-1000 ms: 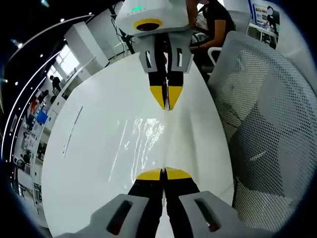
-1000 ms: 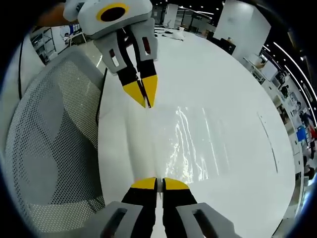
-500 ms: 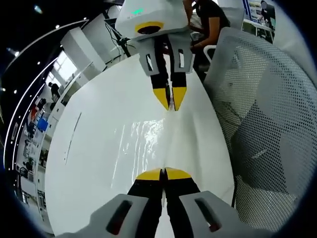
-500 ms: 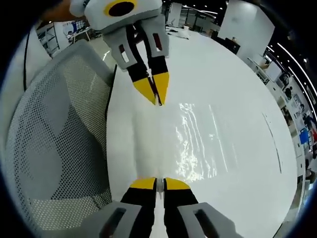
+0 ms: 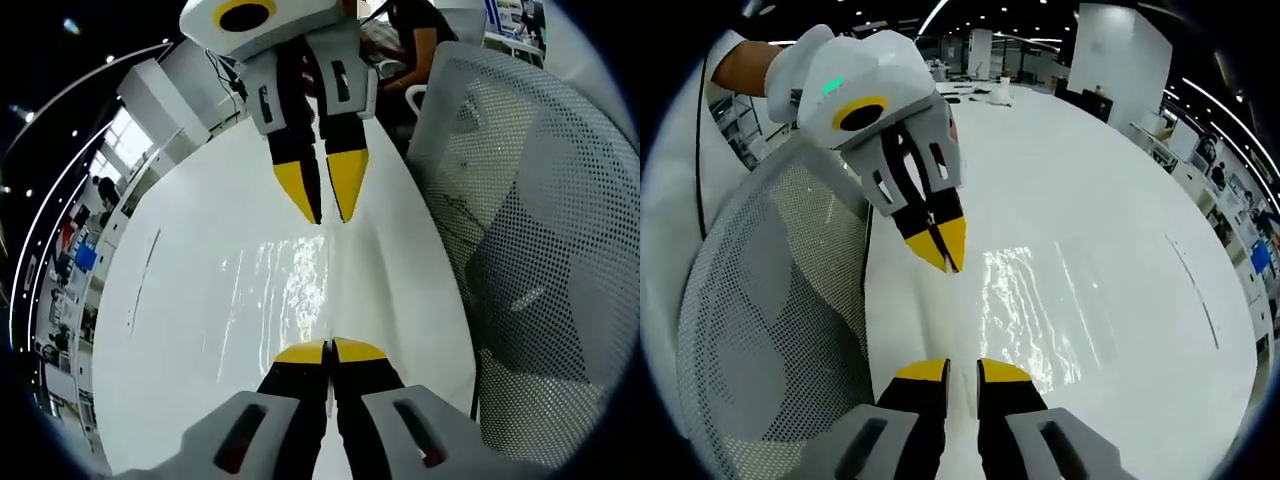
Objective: Open the resealable bag by pulling the two sides of the seal apart until the entire bag opening is separated and visibly accessible.
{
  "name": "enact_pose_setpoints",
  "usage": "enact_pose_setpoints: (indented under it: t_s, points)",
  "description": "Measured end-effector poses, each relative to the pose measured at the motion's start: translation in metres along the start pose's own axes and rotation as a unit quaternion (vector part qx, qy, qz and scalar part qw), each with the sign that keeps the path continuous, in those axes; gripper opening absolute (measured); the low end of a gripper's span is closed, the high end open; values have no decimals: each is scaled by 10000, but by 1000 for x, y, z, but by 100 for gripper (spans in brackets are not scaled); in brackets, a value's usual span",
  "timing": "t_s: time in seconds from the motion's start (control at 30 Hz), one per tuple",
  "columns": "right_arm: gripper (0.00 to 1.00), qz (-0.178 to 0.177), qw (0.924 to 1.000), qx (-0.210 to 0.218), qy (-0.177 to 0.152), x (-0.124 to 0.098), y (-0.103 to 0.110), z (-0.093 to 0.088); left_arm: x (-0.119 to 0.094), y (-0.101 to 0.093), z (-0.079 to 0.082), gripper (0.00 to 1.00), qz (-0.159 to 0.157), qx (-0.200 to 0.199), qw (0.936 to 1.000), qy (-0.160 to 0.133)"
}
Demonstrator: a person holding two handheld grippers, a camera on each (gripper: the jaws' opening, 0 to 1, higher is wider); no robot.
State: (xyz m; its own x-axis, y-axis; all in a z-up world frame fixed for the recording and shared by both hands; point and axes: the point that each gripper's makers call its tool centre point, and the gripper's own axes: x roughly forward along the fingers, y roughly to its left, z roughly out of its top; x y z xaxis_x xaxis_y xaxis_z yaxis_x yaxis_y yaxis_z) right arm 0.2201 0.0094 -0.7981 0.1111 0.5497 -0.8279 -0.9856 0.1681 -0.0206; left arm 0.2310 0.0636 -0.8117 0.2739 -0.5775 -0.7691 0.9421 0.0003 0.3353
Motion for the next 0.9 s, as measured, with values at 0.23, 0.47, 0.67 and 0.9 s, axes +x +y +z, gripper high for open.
enact_pose_setpoints:
  t_s: [0.23, 0.47, 0.67, 0.9]
  points:
    - [5, 39, 10000, 48, 5, 11, -1, 4, 2, -3, 2, 0, -14, 129, 9999, -30]
    - [5, 120, 9998, 187, 6, 19, -1, 8, 4, -6, 2, 0, -9, 233, 9997, -82]
    - [5, 224, 9995, 221, -102, 16, 1, 14, 3, -6, -4, 0, 5, 287, 9996, -47]
    - [4, 190, 9994, 302, -13, 21, -3, 9, 2, -5, -1, 0, 46, 377, 9992, -126]
